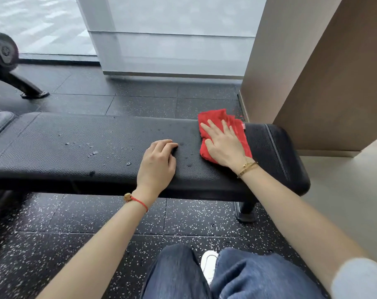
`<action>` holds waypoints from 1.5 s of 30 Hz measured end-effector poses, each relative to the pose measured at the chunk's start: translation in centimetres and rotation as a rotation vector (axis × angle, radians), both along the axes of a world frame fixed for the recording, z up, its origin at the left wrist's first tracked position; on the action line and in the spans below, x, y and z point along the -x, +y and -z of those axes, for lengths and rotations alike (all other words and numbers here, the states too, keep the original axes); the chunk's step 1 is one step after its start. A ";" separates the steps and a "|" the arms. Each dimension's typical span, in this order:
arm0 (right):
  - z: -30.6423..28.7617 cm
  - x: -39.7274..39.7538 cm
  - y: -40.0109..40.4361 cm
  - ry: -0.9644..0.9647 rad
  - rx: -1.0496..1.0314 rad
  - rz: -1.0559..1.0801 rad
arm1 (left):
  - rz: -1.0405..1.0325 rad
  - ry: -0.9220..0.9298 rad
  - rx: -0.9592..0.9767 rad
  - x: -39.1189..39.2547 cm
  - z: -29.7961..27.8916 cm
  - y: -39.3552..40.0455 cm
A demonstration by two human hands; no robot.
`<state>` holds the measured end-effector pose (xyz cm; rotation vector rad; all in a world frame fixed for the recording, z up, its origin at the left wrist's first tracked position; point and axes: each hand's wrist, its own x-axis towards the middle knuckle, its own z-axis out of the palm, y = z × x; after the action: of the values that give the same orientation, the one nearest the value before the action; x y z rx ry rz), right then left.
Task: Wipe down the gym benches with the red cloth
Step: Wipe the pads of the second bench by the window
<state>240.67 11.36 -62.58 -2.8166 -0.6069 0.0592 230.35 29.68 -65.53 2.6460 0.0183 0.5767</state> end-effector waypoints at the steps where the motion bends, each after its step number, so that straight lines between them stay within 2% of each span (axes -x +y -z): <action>1: 0.1 0.8 0.8 -0.014 -0.003 -0.066 | 0.003 -0.003 0.002 0.0 0.0 0.1; 4: 0.4 4.3 0.3 -0.045 -0.001 -0.237 | 0.014 -0.005 0.011 -0.2 0.1 0.3; 6: 0.8 5.8 -2.0 -0.061 -0.005 -0.272 | 0.017 -0.004 0.019 -0.2 0.2 0.4; 10: 0.9 4.0 -5.3 -0.039 -0.017 -0.135 | 0.006 -0.005 0.000 -0.1 0.2 0.2; 13: 0.5 0.6 -2.6 0.000 -0.018 0.010 | -0.012 -0.006 -0.014 -0.1 0.1 0.0; 15: 0.4 -0.4 0.1 0.004 -0.007 0.029 | -0.017 -0.013 -0.010 -0.1 0.1 -0.1; 19: 0.8 1.9 2.7 -0.055 0.019 -0.107 | -0.010 -0.015 -0.014 -0.1 0.1 0.0; 23: 1.2 5.7 -0.2 -0.095 0.018 -0.226 | -0.003 -0.015 -0.013 -0.1 0.2 0.1; 28: 1.0 3.2 -4.2 -0.043 0.012 -0.062 | -0.006 -0.018 -0.015 -0.1 0.2 0.1; 32: 0.5 -0.4 -0.6 -0.008 0.015 0.081 | -0.017 -0.020 -0.021 -0.2 0.2 0.0; 36: 0.5 0.7 3.4 -0.038 0.037 -0.065 | -0.015 0.005 -0.018 -0.1 0.0 -0.1; 40: 0.6 4.1 1.4 -0.078 0.022 -0.232 | -0.006 0.015 -0.016 0.0 -0.1 -0.1; 42: 0.7 5.1 -0.5 -0.072 0.005 -0.244 | -0.008 0.016 -0.017 0.0 -0.2 -0.1; 45: 0.7 4.2 -1.5 -0.043 -0.027 -0.153 | -0.019 0.014 -0.022 -0.1 -0.2 -0.1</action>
<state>236.51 9.81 -63.27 -2.7475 -0.8256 0.0193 230.42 29.54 -65.34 2.6744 0.0415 0.5672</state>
